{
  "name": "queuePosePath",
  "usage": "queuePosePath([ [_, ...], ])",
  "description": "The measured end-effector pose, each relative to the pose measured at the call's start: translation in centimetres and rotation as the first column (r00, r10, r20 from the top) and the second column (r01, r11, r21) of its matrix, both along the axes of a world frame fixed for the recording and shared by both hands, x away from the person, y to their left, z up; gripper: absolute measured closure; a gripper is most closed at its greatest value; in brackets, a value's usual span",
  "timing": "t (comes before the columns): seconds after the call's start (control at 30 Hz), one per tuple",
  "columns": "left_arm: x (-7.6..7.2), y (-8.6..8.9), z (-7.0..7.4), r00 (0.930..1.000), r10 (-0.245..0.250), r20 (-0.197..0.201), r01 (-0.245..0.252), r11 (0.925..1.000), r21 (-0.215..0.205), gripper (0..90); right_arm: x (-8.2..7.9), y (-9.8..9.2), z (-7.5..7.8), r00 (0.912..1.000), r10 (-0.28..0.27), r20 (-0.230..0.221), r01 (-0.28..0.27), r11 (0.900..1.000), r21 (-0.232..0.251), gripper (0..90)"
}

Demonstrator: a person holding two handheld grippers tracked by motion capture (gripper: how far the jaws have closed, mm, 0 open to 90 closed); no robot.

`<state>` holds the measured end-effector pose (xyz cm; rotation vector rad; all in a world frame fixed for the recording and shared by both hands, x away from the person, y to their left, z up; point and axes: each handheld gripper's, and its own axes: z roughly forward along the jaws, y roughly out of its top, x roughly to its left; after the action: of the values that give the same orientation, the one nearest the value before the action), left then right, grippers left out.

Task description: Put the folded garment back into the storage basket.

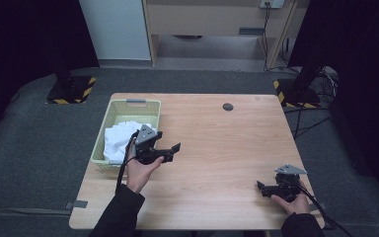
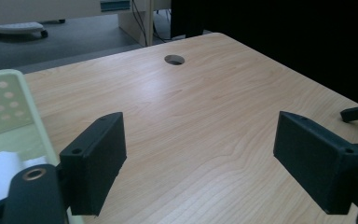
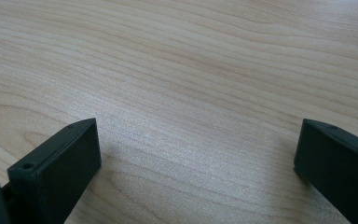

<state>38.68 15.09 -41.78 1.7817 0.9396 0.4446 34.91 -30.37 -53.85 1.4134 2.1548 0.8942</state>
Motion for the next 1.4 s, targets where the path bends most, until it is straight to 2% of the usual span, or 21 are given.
queuePosePath([
  [0.3,-0.4,-1.4,-0.5,0.9992,-0.039,-0.009,0.039,0.9989,0.025,16.3,0.0,0.0,0.0,1.0000,0.000,0.000,0.000,1.000,0.000,0.6],
  [0.63,-0.7,-3.0,-1.2,0.9954,-0.091,-0.030,0.092,0.9941,0.056,16.1,0.0,0.0,0.0,1.0000,0.000,0.000,0.000,1.000,0.000,0.6],
  [0.8,-1.0,-3.6,-1.4,0.9935,-0.108,-0.034,0.110,0.9923,0.058,16.0,0.0,0.0,0.0,1.0000,0.000,0.000,0.000,1.000,0.000,0.6],
  [1.4,-1.8,-5.7,-2.9,0.9829,-0.163,-0.085,0.170,0.9821,0.080,15.6,0.0,0.0,0.0,1.0000,0.000,0.000,0.000,1.000,0.000,0.6],
])
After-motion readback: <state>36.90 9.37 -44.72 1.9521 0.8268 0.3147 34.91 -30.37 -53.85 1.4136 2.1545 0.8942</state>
